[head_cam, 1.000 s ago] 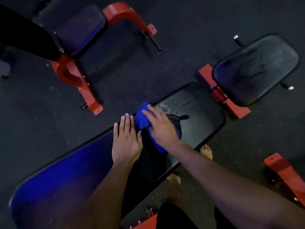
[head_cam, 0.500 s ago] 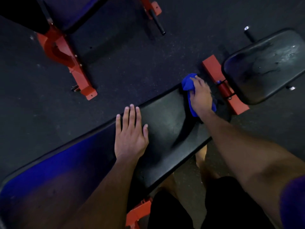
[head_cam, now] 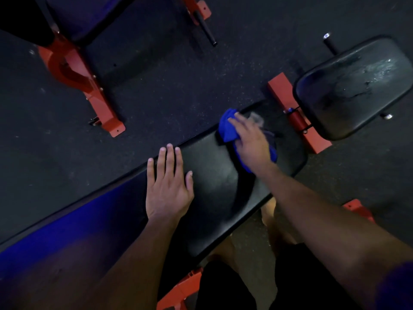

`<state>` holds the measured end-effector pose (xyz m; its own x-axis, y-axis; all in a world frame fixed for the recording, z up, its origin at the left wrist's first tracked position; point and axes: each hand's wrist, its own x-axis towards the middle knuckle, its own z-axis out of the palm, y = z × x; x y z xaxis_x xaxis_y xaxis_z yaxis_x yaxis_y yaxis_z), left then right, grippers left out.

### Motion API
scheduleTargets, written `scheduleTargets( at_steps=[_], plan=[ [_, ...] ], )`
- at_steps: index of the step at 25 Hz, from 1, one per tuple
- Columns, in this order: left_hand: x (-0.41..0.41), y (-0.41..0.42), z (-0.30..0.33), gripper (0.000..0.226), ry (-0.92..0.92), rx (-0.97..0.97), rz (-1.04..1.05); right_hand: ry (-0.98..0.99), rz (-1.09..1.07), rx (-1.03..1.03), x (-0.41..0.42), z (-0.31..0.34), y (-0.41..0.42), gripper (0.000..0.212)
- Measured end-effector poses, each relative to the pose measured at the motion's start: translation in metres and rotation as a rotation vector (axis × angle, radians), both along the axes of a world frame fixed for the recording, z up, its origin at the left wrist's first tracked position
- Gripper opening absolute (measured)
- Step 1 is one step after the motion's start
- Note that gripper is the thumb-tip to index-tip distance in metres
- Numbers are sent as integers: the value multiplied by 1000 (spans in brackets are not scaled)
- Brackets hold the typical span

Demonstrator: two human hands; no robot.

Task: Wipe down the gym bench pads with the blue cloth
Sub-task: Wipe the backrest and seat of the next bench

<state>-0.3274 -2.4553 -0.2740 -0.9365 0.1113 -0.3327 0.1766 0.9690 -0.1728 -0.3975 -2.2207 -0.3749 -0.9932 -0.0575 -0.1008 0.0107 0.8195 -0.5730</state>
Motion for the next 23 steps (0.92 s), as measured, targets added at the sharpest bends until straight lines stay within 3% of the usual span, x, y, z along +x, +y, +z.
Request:
scheduleTargets(
  at_steps=[4, 7, 12, 14, 16, 19, 23],
  plan=[
    [0, 1, 0, 68, 4, 6, 1, -113, -139, 31, -29, -22, 38, 53],
    [0, 0, 0, 68, 13, 16, 3, -102, -241, -12, -26, -4, 15, 52],
    [-1, 0, -1, 68, 11, 21, 5, 5, 90, -53, 34, 37, -64, 59],
    [-1, 1, -1, 68, 13, 38, 8, 16, 111, -57, 22, 21, -39, 59],
    [-1, -1, -1, 68, 6, 41, 15, -18, -5, -17, -8, -6, 4, 56],
    [-3, 3, 4, 68, -12, 17, 15, -204, -47, -51, -35, -14, 53, 55],
    [-3, 8, 10, 71, -80, -21, 39, -94, -221, -208, 17, 22, 83, 57]
  ],
)
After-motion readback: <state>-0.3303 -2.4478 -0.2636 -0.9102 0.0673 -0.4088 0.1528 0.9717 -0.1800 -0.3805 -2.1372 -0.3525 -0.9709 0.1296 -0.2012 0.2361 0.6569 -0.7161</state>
